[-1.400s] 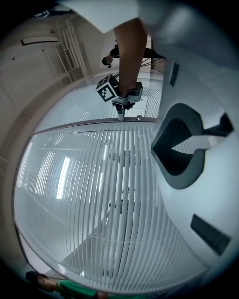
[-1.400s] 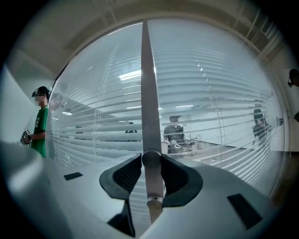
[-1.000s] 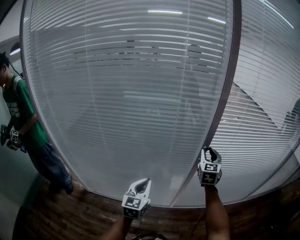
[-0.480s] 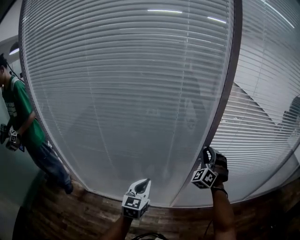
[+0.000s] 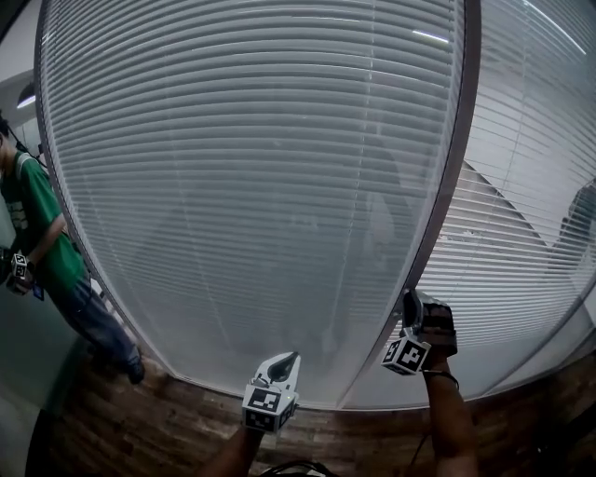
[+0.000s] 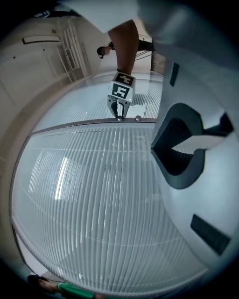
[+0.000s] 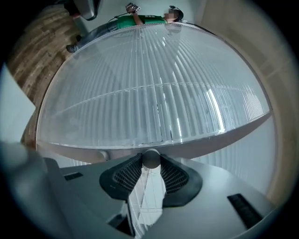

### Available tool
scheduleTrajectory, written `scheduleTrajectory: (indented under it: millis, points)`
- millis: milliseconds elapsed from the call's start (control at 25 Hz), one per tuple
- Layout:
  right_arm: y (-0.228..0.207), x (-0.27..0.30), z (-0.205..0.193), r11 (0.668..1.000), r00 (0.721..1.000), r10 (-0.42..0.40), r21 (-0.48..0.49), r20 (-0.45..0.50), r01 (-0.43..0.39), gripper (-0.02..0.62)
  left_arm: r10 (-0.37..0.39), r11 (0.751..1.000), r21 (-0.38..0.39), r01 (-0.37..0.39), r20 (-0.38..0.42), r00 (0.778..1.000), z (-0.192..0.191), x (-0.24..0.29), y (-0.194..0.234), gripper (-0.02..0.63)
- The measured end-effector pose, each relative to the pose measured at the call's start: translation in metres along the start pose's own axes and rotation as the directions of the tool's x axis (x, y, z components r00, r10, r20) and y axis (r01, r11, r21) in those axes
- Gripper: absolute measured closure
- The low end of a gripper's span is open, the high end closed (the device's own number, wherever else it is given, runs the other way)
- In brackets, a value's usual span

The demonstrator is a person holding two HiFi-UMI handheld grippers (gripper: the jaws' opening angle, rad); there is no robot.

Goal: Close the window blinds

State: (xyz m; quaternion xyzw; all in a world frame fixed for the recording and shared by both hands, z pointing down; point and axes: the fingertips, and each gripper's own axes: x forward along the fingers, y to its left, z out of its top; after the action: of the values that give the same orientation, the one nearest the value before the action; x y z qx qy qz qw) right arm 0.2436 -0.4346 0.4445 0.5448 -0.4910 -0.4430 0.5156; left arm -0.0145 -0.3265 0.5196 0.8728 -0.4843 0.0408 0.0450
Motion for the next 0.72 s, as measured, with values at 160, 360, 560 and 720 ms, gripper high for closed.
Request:
scheduleTrajectory:
  millis: [160,360,560,720]
  points:
    - [-0.001,0.0,-0.001,1.0,1.0,-0.016,-0.003,-0.023,0.016,0.469,-0.025,1.0,0.009,0.025,0.0,1.0,-0.004,0.002,-0.005,0.611]
    - [-0.003,-0.007,0.001,0.995,1.0,-0.008,0.097,-0.009,0.009,0.469,-0.023,1.0,0.011,0.023,-0.005,1.0,-0.002,0.0,-0.008,0.611]
    - [-0.018,-0.029,0.007,0.919,0.999,-0.006,0.395,0.042,-0.011,0.469,-0.02,1.0,0.015,0.02,0.01,1.0,0.005,0.001,-0.011,0.611]
    - [-0.028,-0.051,0.017,0.77,0.995,0.013,0.633,0.103,-0.075,0.469,-0.036,0.999,0.019,0.035,0.019,0.999,0.008,0.005,-0.02,0.611]
